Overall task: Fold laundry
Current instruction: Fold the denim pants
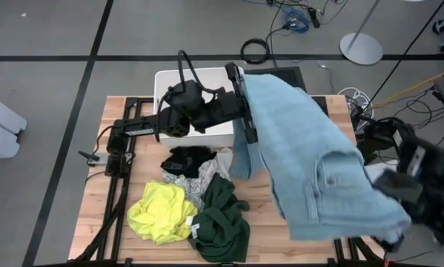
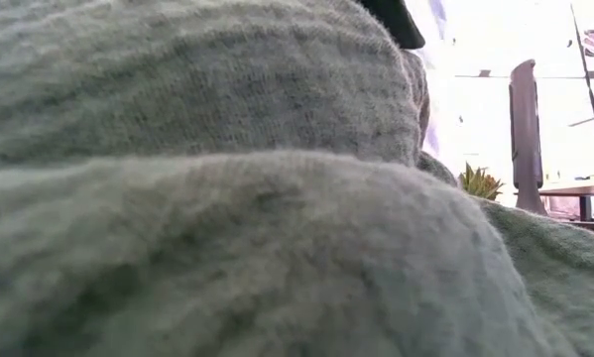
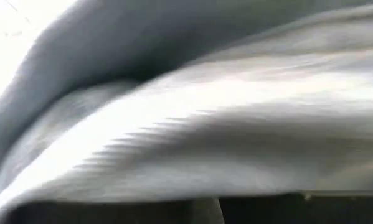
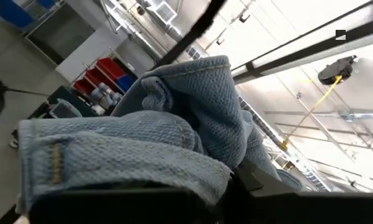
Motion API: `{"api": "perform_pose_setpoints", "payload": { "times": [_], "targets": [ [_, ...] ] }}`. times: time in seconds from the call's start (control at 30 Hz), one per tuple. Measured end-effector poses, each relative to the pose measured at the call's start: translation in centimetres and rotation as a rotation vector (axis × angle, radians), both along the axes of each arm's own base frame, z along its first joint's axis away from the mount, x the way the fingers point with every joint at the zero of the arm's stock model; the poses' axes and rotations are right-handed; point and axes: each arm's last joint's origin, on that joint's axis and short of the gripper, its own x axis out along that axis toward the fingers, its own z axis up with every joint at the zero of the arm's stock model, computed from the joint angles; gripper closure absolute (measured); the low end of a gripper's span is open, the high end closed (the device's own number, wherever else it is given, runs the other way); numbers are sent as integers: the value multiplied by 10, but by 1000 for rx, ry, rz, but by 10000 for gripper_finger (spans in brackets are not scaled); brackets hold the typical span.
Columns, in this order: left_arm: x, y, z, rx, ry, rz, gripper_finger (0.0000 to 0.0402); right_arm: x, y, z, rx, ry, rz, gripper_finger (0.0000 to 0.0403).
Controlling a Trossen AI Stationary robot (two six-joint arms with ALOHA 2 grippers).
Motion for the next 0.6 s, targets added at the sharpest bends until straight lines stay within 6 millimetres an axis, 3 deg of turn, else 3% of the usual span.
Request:
{"api": "perform_pose_setpoints", "payload": {
  "times": [0.23, 0.6],
  "targets": [
    [3, 2, -7, -16, 81, 37, 341, -9, 29, -6, -35, -49, 11, 380],
    [8, 6, -18, -142, 150, 85, 341, -9, 44, -16, 21, 39, 26, 380]
  ]
}}
